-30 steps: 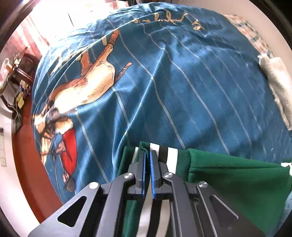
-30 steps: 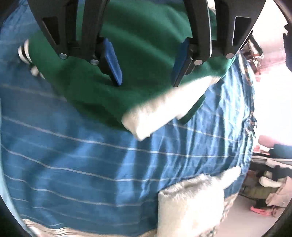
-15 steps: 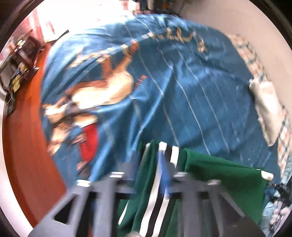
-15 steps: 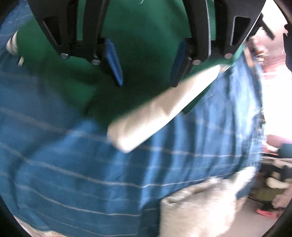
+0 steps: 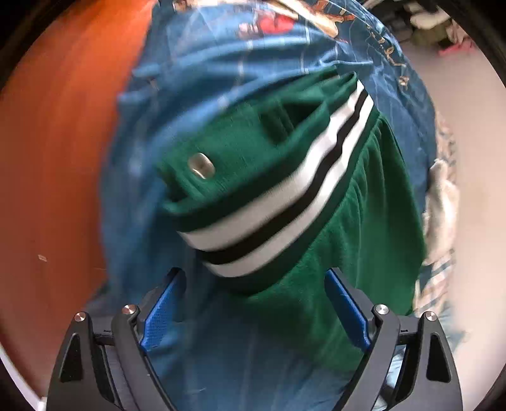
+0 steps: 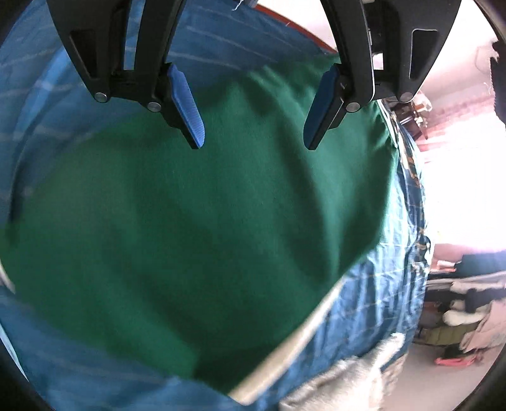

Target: Fold large clothes

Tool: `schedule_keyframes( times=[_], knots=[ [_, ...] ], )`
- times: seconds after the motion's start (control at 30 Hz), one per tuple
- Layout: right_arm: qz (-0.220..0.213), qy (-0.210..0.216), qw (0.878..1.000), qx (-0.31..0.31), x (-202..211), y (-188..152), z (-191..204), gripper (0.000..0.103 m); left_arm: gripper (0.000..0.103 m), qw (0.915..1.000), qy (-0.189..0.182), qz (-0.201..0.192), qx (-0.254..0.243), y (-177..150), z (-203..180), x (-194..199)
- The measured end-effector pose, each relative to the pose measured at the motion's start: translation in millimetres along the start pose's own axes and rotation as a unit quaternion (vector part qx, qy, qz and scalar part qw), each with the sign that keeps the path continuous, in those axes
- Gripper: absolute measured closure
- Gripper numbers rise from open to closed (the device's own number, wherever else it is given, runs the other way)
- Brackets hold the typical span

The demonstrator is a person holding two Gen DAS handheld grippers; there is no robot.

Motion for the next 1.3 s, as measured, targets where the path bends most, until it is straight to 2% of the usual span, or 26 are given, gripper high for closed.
schedule_keyframes(
  times=[0.03,0.13,0.2,0.27,0.4,0.5,0.53,0.57,0.6,0.67,0.73,0.8,0.87,0.9,0.97,1.03,1.2,1.3],
  knots=[
    [0.001,0.002,1.0,-0.001,-3.7,-3.3,-1.4,0.036,0.014,0.9999,0.006,-0.016,0.001,4.1,-2.5,-6.5],
    [-0.001,-0.004,1.0,-0.001,-11.9,-9.4,-3.2,0.036,0.041,0.9968,0.044,-0.067,-0.002,27.2,-14.4,-13.4],
    [0.0,-0.007,1.0,0.002,-16.3,-12.5,-1.5,0.036,0.067,0.9941,0.053,-0.094,-0.001,45.9,-28.2,-12.2],
    [0.0,-0.005,1.0,0.008,-19.0,-16.6,3.5,0.036,0.078,0.9908,0.055,-0.119,-0.034,66.7,-56.0,-2.2],
    [0.0,0.003,1.0,0.021,-19.8,-19.2,18.2,0.036,0.08,0.9876,0.011,-0.138,-0.073,111.9,-98.0,10.4],
    [-0.003,0.012,1.0,0.019,-23.2,-14.7,26.7,0.036,0.078,0.988,-0.028,-0.109,-0.105,141.7,-110.5,-5.7],
    [-0.004,0.012,1.0,0.016,-25.2,-12.5,27.4,0.036,0.074,0.9895,-0.032,-0.092,-0.107,145.2,-106.5,-14.9],
    [-0.004,0.013,1.0,0.012,-27.2,-10.3,27.9,0.036,0.061,0.9917,-0.035,-0.073,-0.099,149.8,-100.3,-27.9],
    [-0.005,0.015,1.0,0.008,-29.6,-7.9,28.7,0.036,0.054,0.9923,-0.048,-0.066,-0.094,151.4,-94.4,-33.9],
    [-0.005,0.019,1.0,0.0,-33.8,-4.3,29.2,0.036,0.042,0.9891,-0.099,-0.071,-0.083,153.4,-91.3,-39.7],
    [-0.004,0.019,1.0,0.001,-37.4,-2.4,28.9,0.036,0.037,0.9876,-0.105,-0.084,-0.081,155.3,-94.3,-40.9],
    [-0.002,0.019,1.0,0.002,-41.0,-1.5,27.2,0.036,0.033,0.9873,-0.091,-0.1,-0.083,157.0,-102.1,-40.3],
    [0.001,0.019,1.0,0.001,-45.5,-0.3,25.8,0.036,0.034,0.9871,-0.058,-0.123,-0.085,160.0,-111.0,-43.1],
    [0.003,0.02,1.0,0.001,-47.2,0.4,25.7,0.036,0.055,0.9863,-0.043,-0.132,-0.089,162.0,-116.1,-44.2],
    [0.005,0.02,1.0,0.0,-47.9,2.7,27.8,0.036,0.074,0.9829,-0.015,-0.143,-0.115,165.3,-135.9,-40.3],
    [0.002,0.019,1.0,0.002,-44.1,4.9,32.0,0.036,0.077,0.9769,-0.01,-0.165,-0.136,169.9,-159.8,-24.5],
    [-0.019,0.032,0.999,-0.004,-22.1,7.1,40.1,0.036,0.079,0.9565,-0.049,-0.219,-0.187,188.3,-214.5,51.8],
    [-0.033,0.043,0.998,-0.014,-10.5,6.4,39.2,0.036,0.079,0.9361,-0.05,-0.255,-0.237,198.8,-242.2,97.8]
  ],
)
Point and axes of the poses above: each gripper's, at about its wrist camera, not at the fingertips, and x roughly against the way its jaws point, z to its left, y to its top, the point moved 9 cm from there along -x, roughly the way its jaws point, and after that the axes turned 3 degrees about z, right-handed, at the moved point
